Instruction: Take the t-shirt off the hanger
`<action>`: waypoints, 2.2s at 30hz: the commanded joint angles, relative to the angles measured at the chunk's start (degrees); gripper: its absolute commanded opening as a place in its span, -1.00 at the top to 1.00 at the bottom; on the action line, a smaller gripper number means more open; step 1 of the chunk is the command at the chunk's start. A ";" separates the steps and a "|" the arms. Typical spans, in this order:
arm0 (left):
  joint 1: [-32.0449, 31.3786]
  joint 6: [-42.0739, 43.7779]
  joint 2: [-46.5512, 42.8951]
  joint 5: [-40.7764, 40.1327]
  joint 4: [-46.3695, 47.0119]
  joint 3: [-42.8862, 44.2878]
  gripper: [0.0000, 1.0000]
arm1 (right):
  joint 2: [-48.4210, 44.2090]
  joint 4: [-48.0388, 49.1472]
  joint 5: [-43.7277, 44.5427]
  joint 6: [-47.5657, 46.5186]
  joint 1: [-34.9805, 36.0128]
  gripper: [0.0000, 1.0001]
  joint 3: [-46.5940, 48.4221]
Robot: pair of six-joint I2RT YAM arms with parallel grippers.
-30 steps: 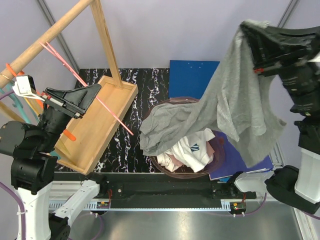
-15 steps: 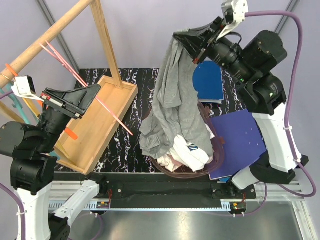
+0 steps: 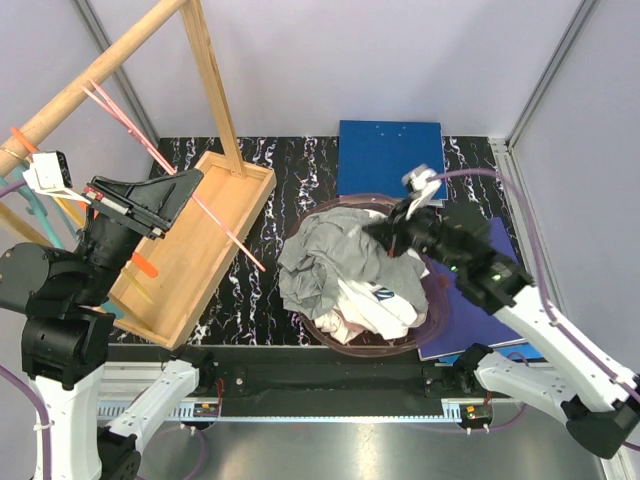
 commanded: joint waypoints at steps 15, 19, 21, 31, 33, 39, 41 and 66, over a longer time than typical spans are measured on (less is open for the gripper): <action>0.24 2.44 -1.44 1.81 2.59 -1.88 1.00 | 7.27 -23.94 16.16 8.58 -0.11 -0.18 6.37; 0.24 3.32 -1.53 0.58 1.44 -1.88 1.00 | 11.66 -25.44 9.40 7.52 0.41 -0.49 18.84; 0.24 3.41 -1.44 0.14 1.27 -1.88 1.00 | 14.82 -23.78 5.53 7.44 2.60 -0.68 21.50; 0.24 2.36 -0.65 0.05 0.39 -1.88 1.00 | 31.53 -8.84 -3.18 11.65 9.29 -0.11 23.89; 0.24 2.00 -0.65 -0.03 0.39 -1.97 1.00 | 34.59 -6.91 -1.78 10.78 9.29 0.17 21.79; 0.24 1.30 -0.21 -0.39 -0.58 -2.76 1.00 | 41.02 -0.40 -0.10 8.23 9.47 0.66 11.52; 0.24 1.30 0.05 -0.47 -1.02 -3.11 1.00 | 42.17 1.09 0.42 8.58 9.65 0.65 8.61; 0.24 5.69 9.97 -18.90 -5.42 -2.33 1.00 | 18.19 -19.46 13.59 9.20 9.73 -0.53 14.29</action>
